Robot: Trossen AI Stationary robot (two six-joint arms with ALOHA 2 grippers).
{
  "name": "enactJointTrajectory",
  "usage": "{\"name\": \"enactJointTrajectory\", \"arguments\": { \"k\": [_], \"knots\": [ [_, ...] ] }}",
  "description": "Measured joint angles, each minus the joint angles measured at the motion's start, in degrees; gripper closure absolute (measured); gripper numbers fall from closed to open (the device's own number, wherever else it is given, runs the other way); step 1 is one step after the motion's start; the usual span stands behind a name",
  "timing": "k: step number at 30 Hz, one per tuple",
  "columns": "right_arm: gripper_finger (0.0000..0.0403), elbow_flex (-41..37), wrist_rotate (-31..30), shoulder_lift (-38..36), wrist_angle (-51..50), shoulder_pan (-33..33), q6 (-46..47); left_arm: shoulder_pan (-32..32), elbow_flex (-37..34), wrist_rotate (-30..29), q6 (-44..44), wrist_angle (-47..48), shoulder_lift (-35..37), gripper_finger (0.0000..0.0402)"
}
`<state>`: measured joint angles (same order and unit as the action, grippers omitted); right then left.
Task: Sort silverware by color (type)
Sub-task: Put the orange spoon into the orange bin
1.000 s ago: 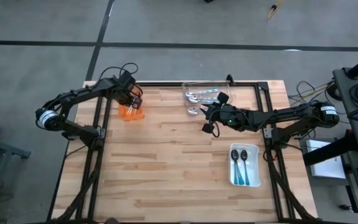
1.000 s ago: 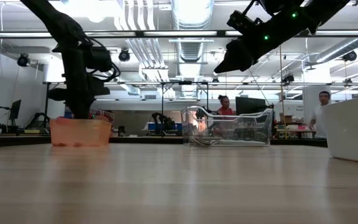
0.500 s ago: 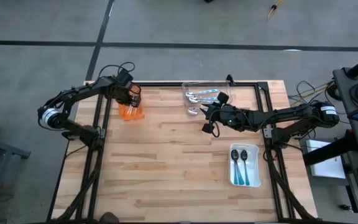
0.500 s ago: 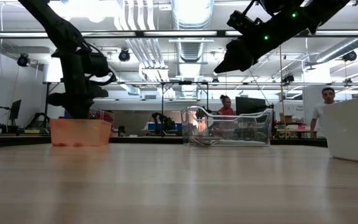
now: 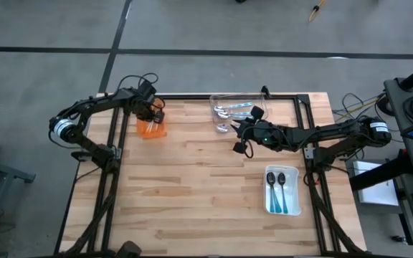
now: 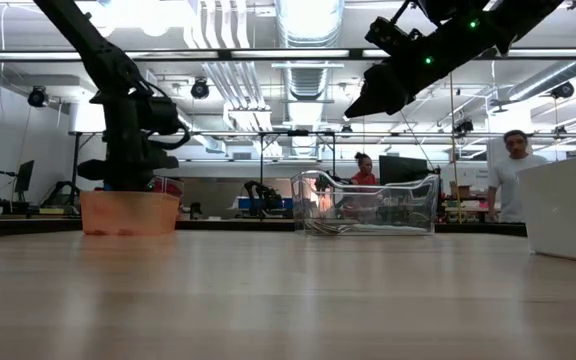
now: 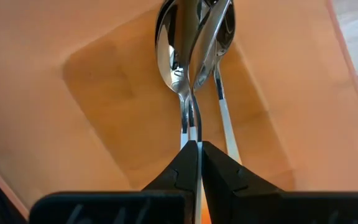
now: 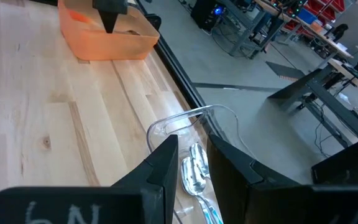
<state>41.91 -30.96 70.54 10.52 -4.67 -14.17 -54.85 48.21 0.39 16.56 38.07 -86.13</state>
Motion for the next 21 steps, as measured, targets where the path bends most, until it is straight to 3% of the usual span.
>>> {"name": "enactJointTrajectory", "arguments": {
  "k": [21],
  "knots": [
    [0.0326,0.0,-0.02,0.0,-0.02,-0.02,-0.61,0.0,0.0,-0.4,1.47,-0.42,0.0,0.0401]
  ]
}}
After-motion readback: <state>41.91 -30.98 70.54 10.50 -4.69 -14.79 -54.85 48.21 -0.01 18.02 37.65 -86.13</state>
